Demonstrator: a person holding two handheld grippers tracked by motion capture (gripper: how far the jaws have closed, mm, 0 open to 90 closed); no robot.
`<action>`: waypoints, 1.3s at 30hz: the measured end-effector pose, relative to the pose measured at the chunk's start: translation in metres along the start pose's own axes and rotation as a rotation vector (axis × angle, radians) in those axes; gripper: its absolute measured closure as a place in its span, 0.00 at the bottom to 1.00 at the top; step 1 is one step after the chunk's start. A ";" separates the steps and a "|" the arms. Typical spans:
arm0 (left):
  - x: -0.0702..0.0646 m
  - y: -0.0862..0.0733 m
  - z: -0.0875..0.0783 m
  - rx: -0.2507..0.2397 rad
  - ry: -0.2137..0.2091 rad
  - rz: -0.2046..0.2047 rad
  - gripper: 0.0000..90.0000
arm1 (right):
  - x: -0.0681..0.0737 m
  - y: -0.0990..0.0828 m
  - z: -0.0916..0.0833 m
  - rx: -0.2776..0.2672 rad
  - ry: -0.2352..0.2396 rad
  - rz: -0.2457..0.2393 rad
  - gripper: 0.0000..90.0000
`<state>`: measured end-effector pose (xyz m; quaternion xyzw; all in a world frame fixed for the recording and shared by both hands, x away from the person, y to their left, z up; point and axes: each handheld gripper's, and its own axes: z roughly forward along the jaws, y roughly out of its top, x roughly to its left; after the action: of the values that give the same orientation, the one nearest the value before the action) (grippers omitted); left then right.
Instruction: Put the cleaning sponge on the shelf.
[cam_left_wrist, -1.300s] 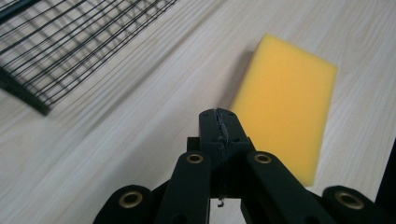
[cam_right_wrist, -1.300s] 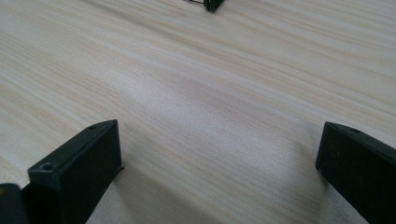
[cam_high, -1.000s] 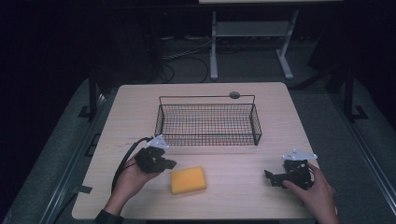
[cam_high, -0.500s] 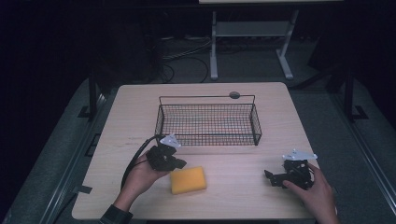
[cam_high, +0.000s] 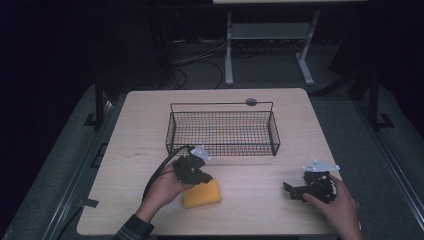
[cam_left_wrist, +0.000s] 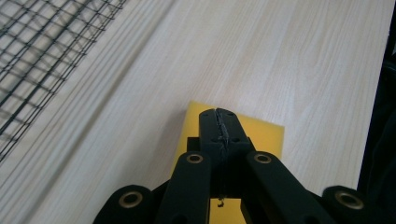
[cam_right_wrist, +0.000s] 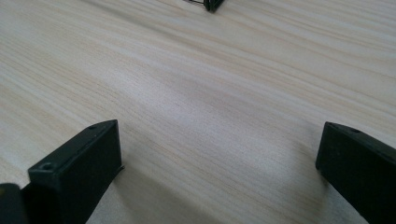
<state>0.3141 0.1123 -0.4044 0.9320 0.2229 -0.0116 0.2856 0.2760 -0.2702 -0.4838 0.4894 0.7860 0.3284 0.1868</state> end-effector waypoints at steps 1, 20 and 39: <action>-0.001 0.001 0.002 0.003 -0.004 0.006 1.00 | 0.000 0.000 0.000 0.000 0.000 0.000 0.00; 0.000 0.005 0.023 0.045 -0.005 0.002 1.00 | 0.000 0.000 0.000 0.000 0.000 0.000 0.00; 0.019 -0.006 0.012 0.029 0.043 -0.054 1.00 | 0.000 0.000 0.000 0.000 0.000 0.000 0.00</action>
<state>0.3296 0.1183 -0.4208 0.9297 0.2540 -0.0025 0.2666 0.2760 -0.2702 -0.4838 0.4893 0.7860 0.3284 0.1868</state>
